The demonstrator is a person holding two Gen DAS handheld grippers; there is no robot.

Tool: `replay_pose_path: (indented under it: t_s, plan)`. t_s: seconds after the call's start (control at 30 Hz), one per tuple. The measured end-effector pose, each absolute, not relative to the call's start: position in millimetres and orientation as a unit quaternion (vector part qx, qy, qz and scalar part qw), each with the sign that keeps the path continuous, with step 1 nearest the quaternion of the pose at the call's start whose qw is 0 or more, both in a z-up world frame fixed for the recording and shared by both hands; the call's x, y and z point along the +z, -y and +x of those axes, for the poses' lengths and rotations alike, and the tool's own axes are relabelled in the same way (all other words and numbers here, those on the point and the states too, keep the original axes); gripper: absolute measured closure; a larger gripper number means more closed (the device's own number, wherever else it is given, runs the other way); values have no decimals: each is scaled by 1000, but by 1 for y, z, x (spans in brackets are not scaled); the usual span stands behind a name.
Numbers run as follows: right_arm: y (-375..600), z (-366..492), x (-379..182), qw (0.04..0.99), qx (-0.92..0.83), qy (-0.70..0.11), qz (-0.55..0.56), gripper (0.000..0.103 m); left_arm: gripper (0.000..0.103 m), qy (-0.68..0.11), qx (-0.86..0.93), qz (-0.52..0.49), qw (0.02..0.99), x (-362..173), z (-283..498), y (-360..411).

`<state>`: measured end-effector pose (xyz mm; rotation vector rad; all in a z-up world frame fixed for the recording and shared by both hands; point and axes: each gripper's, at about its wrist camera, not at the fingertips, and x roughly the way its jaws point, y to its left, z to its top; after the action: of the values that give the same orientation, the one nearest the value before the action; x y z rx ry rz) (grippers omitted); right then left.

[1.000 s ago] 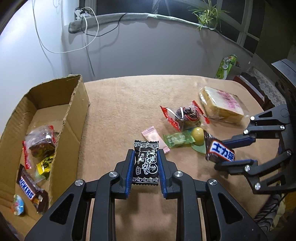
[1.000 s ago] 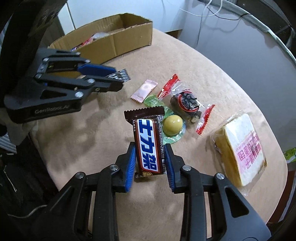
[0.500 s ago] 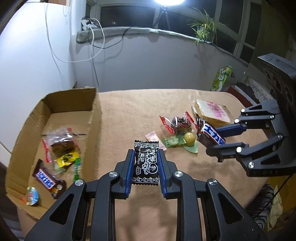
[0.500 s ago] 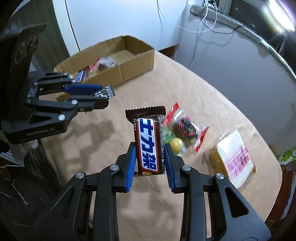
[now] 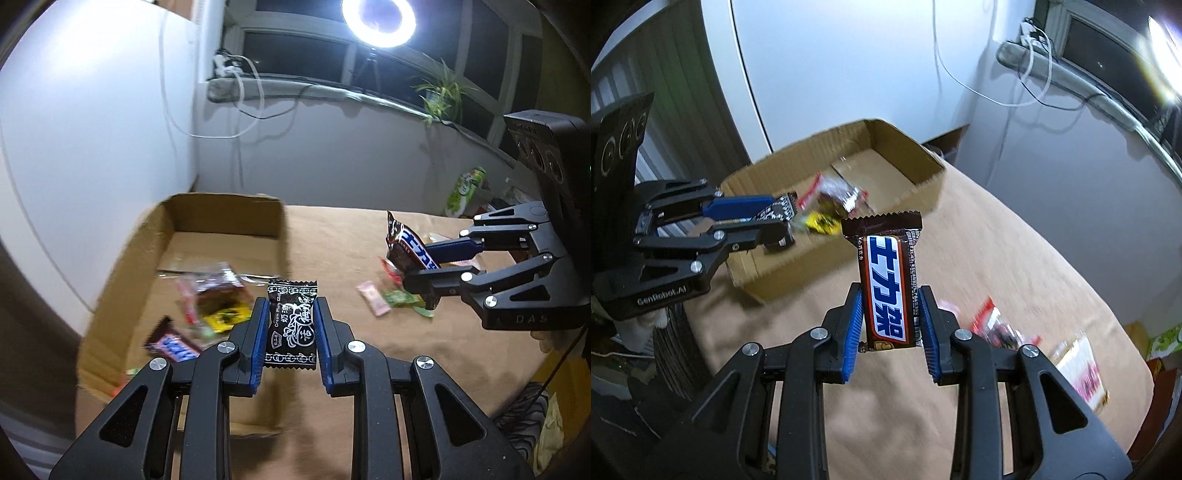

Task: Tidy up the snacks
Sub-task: 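Carry the black packet and Snickers bar over the box with both tools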

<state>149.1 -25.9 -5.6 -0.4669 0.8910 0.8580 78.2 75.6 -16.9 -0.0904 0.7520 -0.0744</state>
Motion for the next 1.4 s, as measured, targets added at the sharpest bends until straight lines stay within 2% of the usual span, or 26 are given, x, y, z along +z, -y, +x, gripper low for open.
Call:
replay_pose_path:
  t_s: [0.47, 1.27, 1.37, 1.4]
  plan:
    - [-56, 171, -9, 776, 408, -424, -230, 73, 81, -370, 4, -44, 928, -21, 69, -137]
    - [-98, 199, -29, 766, 398, -444, -238, 72, 80, -381, 7, -49, 923, -31, 85, -157]
    - [-96, 199, -29, 769, 395, -443, -238, 68, 80, -384, 7, -49, 922, -32, 86, -157]
    - [-96, 198, -28, 771, 393, -441, -237, 59, 80, -384, 8, -49, 922, -33, 86, -157]
